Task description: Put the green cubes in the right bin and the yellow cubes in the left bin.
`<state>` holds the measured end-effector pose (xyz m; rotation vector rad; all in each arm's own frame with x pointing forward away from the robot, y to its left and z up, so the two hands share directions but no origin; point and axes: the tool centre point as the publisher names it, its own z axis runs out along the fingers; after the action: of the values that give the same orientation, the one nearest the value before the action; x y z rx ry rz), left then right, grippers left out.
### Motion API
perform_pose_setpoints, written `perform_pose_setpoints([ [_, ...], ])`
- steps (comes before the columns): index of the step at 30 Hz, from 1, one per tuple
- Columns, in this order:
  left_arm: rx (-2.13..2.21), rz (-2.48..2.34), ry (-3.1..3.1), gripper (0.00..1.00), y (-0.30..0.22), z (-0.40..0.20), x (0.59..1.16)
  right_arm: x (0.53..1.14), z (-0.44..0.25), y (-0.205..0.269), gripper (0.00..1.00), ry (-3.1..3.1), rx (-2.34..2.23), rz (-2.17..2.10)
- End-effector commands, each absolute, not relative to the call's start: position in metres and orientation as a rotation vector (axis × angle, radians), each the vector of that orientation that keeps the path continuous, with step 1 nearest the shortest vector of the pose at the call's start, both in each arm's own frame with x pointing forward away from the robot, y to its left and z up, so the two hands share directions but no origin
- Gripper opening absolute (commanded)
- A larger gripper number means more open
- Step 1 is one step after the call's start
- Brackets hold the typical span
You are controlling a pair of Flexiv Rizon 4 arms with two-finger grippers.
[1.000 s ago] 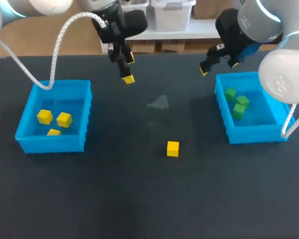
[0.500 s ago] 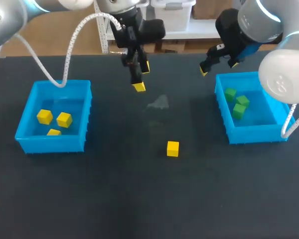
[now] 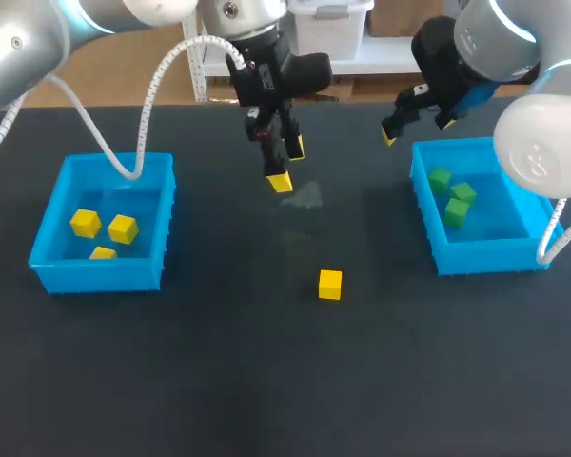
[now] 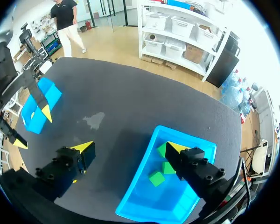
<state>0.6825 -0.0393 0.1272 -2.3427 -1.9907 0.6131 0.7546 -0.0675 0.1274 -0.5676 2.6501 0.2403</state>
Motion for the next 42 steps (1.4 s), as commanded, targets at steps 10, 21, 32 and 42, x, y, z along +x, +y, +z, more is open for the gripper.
perform_pose_setpoints([
  [10, -2.387, 0.568, -1.741, 1.00, -0.040, 0.113, 0.667, 0.754, 0.128, -0.068, 1.00, 2.650, -0.568, 0.241],
  [21, -2.356, 0.454, -1.658, 1.00, -0.048, 0.084, 0.657, 0.754, 0.128, -0.068, 1.00, 2.650, -0.568, 0.241],
  [32, -2.324, 0.448, -1.770, 1.00, -0.052, 0.078, 0.650, 0.754, 0.128, -0.068, 1.00, 2.650, -0.568, 0.241],
  [42, -2.253, 0.495, -1.847, 1.00, -0.049, 0.083, 0.637, 0.754, 0.128, -0.068, 1.00, 2.650, -0.568, 0.241],
])
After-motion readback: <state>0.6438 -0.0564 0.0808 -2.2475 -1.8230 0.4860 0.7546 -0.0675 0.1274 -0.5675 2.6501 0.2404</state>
